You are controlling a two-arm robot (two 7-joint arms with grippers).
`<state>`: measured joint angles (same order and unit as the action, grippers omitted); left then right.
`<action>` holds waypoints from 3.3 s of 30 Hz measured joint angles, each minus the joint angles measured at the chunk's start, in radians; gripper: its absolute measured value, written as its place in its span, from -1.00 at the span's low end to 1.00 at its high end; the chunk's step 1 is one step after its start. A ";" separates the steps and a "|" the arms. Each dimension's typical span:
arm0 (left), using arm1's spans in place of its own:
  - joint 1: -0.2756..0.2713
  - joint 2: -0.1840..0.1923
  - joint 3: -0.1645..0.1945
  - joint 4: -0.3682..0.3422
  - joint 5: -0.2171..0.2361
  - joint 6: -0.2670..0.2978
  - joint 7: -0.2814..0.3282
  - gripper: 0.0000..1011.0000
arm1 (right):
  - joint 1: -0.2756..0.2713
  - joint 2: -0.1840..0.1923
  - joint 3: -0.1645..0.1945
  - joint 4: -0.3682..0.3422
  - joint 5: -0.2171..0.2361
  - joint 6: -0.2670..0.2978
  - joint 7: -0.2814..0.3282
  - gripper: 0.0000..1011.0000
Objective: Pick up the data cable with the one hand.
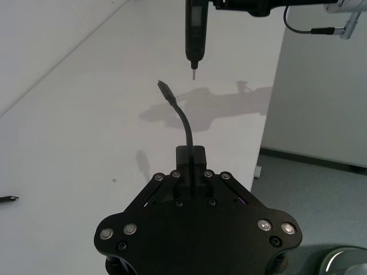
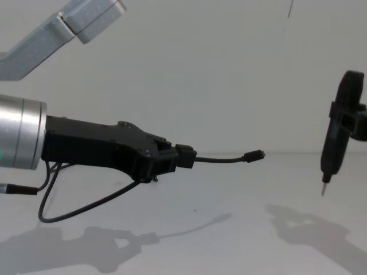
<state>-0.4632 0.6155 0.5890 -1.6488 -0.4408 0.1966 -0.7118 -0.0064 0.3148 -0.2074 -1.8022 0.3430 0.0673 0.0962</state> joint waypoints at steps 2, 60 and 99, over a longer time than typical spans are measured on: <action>0.000 0.001 0.000 0.000 0.000 0.000 0.000 -0.92 | 0.002 -0.003 0.002 -0.006 0.011 0.005 0.007 -0.47; 0.000 0.004 0.001 -0.003 -0.003 0.002 -0.002 -0.92 | 0.005 -0.062 -0.019 -0.069 0.053 -0.023 0.102 -0.47; 0.000 0.004 0.001 -0.003 -0.003 0.002 -0.002 -0.92 | 0.059 -0.086 -0.033 0.013 0.057 -0.056 0.124 -0.47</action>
<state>-0.4636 0.6198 0.5897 -1.6518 -0.4437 0.1982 -0.7139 0.0527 0.2291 -0.2406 -1.7891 0.4000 0.0108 0.2206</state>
